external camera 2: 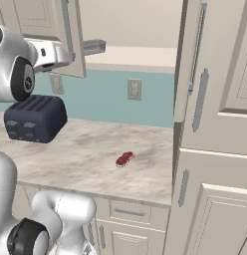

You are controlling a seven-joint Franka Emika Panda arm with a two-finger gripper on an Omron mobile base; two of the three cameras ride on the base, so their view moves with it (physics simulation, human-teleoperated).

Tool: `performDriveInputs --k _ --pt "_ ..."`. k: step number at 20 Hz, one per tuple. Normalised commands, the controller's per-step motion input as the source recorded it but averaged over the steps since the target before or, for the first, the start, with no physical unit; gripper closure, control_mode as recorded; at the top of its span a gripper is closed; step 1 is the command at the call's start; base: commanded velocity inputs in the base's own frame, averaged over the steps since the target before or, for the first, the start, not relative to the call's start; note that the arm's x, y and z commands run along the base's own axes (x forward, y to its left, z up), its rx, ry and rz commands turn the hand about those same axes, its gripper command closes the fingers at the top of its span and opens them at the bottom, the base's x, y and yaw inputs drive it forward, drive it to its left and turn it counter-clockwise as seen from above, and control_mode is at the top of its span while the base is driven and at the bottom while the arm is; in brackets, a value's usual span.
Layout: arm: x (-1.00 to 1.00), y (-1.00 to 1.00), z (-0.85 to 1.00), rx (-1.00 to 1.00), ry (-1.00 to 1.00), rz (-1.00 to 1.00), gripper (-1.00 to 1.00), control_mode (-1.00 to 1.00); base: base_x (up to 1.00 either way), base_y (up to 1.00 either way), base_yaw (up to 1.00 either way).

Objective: Retrieve the tupperware from the cabinet, then place the raw meat into the tupperware to avoid contamination.

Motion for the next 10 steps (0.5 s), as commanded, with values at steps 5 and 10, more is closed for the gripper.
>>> performDriveInputs --k 5,10 --pt "-0.44 -0.11 0.04 0.00 0.00 0.00 1.00 -1.00 0.00 0.00 0.00" --pt "-0.24 -0.32 0.09 0.00 -0.01 0.00 1.00 -1.00 0.00 0.00 0.00"
